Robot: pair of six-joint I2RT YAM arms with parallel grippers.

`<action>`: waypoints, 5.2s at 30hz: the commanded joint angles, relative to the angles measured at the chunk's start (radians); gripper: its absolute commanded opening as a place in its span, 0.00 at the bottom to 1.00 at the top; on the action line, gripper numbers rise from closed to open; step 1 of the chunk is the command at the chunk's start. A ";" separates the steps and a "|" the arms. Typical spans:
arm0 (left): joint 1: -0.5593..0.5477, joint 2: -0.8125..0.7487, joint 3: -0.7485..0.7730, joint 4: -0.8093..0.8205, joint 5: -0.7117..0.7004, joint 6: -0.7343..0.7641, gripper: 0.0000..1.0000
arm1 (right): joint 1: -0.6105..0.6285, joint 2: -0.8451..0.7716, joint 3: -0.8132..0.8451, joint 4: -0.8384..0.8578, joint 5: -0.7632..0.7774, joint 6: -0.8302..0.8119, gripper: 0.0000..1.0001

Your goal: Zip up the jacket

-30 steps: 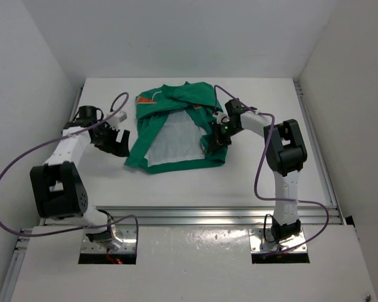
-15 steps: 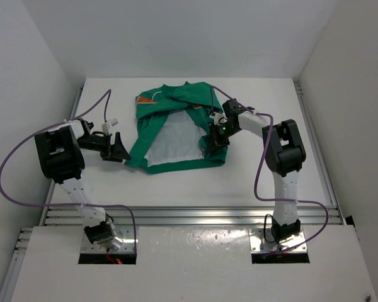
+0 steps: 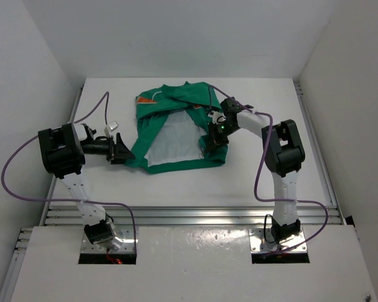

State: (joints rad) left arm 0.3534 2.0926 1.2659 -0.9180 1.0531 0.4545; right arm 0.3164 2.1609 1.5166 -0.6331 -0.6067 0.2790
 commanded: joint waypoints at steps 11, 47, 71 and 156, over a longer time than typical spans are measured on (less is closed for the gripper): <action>0.001 0.075 -0.071 0.057 0.001 0.061 0.72 | 0.010 -0.006 0.090 -0.019 0.007 -0.014 0.00; -0.059 0.097 0.035 -0.036 0.089 0.159 0.13 | 0.032 -0.018 0.077 0.006 -0.008 -0.011 0.00; -0.362 -0.066 0.342 -0.090 0.250 -0.269 0.00 | 0.090 -0.294 -0.142 0.543 -0.255 0.238 0.00; -0.499 -0.528 -0.163 1.246 -0.168 -1.131 0.00 | 0.023 -0.544 -0.627 1.838 -0.350 0.233 0.00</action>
State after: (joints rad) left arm -0.1368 1.6154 1.0695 0.2722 0.8818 -0.7109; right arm 0.3485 1.6886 0.9081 0.9249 -1.0466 0.5922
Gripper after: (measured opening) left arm 0.101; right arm 0.003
